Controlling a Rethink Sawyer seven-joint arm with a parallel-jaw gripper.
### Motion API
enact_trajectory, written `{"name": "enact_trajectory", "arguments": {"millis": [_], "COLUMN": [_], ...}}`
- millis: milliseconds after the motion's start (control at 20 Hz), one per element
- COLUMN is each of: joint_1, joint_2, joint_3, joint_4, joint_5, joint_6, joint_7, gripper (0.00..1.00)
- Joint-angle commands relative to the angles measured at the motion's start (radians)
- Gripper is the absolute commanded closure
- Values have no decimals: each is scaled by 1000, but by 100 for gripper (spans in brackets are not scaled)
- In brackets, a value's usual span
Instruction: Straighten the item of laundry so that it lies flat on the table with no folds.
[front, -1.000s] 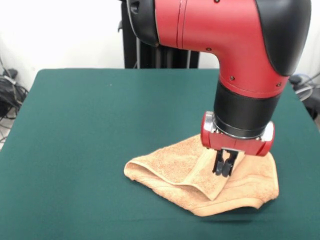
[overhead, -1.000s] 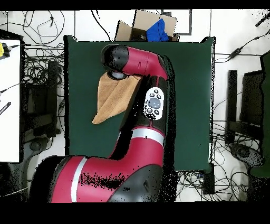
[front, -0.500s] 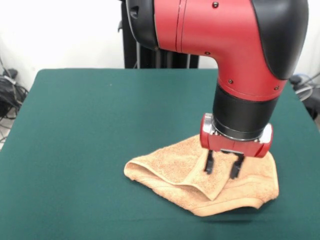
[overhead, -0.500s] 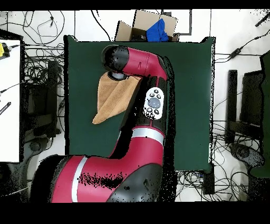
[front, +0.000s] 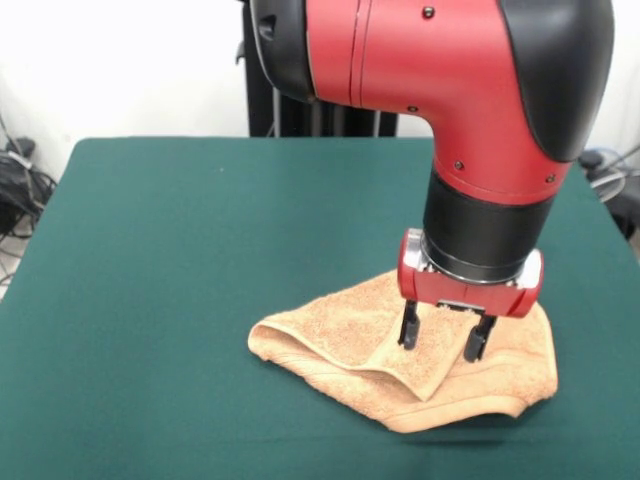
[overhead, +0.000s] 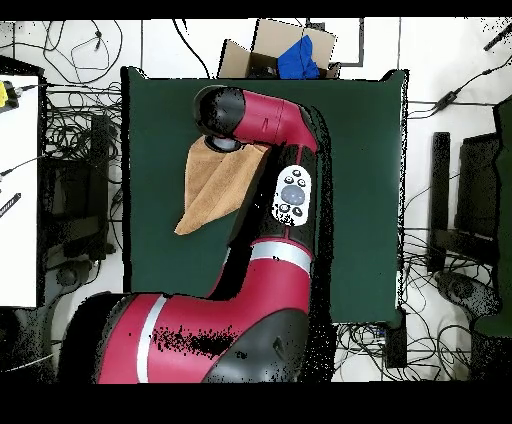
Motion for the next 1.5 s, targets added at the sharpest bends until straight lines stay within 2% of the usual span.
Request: {"name": "enact_trajectory", "arguments": {"millis": [50,800,1500], "joint_1": [-35,-33,-25], "joint_2": [58,79,149], "joint_3": [16,17,45], "joint_4": [91,138,106], "joint_5": [10,1,30], "joint_6": [-9,-49,-100], "joint_7": [244,254,281], "gripper": [0,0,0]}}
